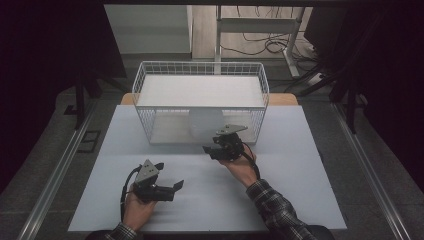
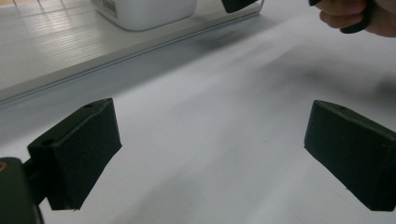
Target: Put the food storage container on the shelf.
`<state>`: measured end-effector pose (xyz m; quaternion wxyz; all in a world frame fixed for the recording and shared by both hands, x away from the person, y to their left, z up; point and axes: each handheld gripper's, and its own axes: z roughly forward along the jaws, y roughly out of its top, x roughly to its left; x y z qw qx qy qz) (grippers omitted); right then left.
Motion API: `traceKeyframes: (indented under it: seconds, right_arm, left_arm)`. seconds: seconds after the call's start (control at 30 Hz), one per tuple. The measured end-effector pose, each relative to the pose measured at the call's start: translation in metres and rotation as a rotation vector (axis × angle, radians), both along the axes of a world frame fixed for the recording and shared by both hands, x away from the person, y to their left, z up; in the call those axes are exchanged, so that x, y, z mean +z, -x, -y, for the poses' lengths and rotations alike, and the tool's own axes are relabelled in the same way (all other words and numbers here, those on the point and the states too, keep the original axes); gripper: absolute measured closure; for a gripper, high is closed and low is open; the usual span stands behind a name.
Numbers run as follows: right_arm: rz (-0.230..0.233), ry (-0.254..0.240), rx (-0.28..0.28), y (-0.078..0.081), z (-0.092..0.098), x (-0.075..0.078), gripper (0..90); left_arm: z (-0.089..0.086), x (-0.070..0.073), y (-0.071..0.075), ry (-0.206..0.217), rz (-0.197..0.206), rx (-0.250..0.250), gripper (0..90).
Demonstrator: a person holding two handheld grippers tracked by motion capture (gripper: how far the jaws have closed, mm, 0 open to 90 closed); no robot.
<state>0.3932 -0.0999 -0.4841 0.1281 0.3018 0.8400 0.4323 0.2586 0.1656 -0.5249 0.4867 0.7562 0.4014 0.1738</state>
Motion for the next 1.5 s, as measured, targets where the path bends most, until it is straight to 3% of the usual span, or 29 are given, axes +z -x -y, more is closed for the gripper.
traceKeyframes:
  seconds: [0.4,0.8,1.23,1.5]
  right_arm:
    - [0.014,0.018,0.021,0.016,0.008,0.0,26.5]
    - [0.009,0.025,0.002,0.025,0.022,0.0,10.3]
    - [-0.004,0.017,-0.015,0.039,0.044,0.001,5.2]
    - [-0.009,0.022,-0.013,0.05,0.056,0.001,3.2]
  left_arm:
    - [0.001,0.0,-0.001,0.001,-0.013,-0.007,2.2]
    - [0.0,0.0,-0.001,0.003,-0.016,-0.007,2.1]
    - [-0.001,0.001,-0.001,-0.009,-0.034,-0.012,2.3]
    - [-0.01,0.003,0.0,-0.012,-0.048,0.018,2.5]
